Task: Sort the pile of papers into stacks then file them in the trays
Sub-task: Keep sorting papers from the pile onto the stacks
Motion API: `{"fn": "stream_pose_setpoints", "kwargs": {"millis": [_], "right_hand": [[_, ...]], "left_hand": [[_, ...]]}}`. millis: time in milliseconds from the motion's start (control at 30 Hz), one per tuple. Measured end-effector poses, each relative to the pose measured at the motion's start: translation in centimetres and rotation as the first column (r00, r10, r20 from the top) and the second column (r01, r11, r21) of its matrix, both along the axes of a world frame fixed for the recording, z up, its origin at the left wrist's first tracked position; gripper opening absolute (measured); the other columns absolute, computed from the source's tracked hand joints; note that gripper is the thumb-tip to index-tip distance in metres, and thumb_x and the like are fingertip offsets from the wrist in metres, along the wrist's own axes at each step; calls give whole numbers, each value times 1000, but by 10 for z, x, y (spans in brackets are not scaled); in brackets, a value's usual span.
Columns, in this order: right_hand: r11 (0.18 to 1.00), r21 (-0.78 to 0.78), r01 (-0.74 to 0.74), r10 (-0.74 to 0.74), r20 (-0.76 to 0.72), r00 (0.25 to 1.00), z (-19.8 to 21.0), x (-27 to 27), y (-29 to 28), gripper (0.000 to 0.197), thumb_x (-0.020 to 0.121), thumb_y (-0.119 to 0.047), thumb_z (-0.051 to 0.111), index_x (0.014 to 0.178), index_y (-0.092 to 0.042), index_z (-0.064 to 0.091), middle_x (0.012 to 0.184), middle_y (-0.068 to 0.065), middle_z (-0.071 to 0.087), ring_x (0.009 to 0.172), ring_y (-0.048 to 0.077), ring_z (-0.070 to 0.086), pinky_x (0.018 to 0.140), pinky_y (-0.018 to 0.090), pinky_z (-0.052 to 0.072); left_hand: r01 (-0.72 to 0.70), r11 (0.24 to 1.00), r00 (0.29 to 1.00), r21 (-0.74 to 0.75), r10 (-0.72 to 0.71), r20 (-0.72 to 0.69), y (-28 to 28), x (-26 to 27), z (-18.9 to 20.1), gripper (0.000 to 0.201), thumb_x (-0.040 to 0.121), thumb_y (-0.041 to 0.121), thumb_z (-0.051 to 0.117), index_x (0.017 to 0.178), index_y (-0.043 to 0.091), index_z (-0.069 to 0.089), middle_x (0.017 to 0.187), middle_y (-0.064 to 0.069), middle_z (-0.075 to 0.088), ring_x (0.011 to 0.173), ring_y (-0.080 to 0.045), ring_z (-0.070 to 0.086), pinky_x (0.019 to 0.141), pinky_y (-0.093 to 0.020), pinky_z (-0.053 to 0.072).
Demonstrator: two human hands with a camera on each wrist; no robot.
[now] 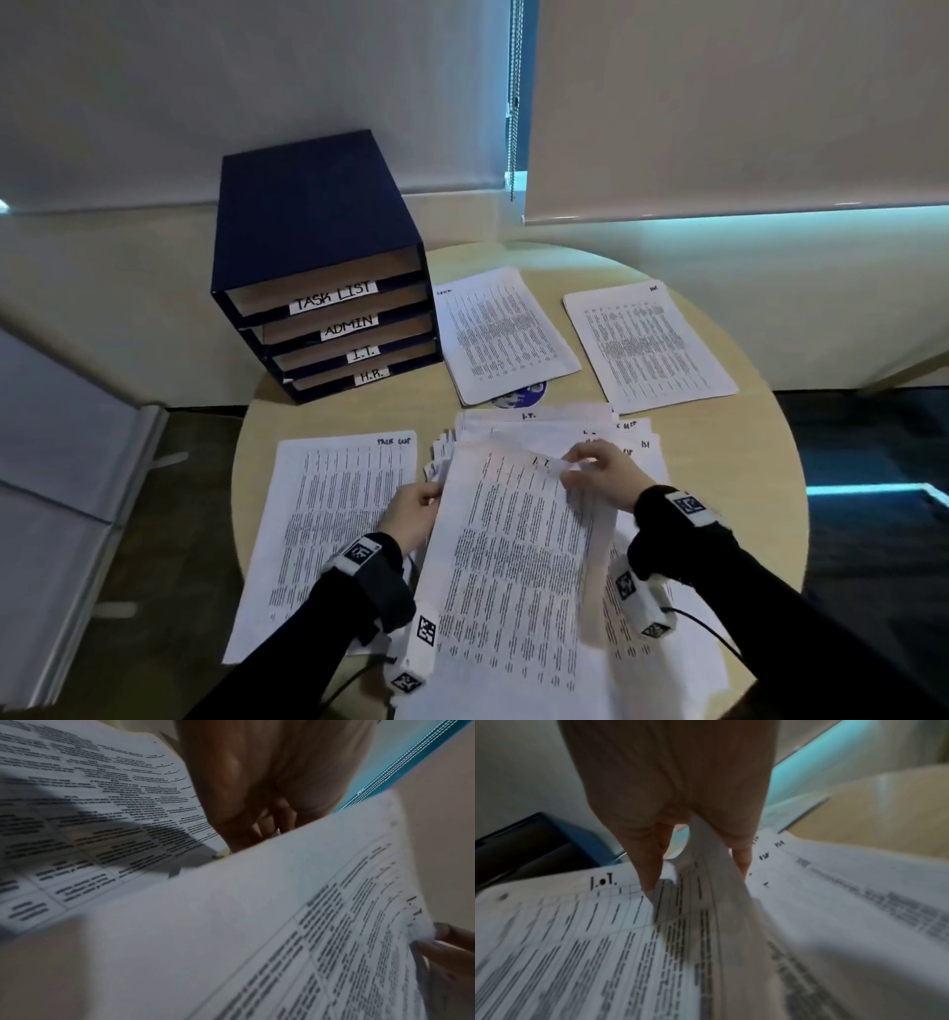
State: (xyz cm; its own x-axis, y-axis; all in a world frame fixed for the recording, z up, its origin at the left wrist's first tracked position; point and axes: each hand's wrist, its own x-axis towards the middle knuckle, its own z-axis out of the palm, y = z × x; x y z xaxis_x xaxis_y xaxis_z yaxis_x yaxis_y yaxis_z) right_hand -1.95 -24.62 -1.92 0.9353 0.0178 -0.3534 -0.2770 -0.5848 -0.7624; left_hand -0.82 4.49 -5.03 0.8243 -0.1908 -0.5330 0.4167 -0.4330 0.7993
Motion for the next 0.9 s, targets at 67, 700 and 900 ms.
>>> {"fn": "stream_pose_setpoints", "kwargs": {"millis": [67, 700, 900], "right_hand": [[988, -129, -88, 96, 56, 994, 2, -10, -2, 8, 88, -18, 64, 82, -23, 61, 99, 2, 50, 93, 20, 52, 82, 29, 38], [904, -420, -85, 140, 102, 985, 1, 26, 10, 32, 93, -39, 52, 122, -27, 53, 121, 0, 53, 109, 17, 51, 100, 47, 41], [704, -689, -173, 244, 6, 970, 2, 64, 9, 38, 99, -31, 42, 137, -34, 42, 143, -4, 42, 135, 22, 32, 111, 58, 14]], "left_hand": [[-42, 998, 995, 49, 37, 96, -1, -1, 4, 20, 92, 34, 62, 78, 21, 66, 101, -13, 69, 102, -28, 63, 89, -35, 48], [31, 1000, 999, 2, -31, 38, -4, -19, -12, 52, 91, 29, 65, 139, 27, 45, 134, 4, 57, 121, -15, 55, 108, -43, 41], [62, 997, 994, 53, -66, 87, 0, -24, -14, 48, 91, 29, 64, 137, 27, 47, 125, 11, 61, 118, -11, 56, 105, -39, 44]]}}
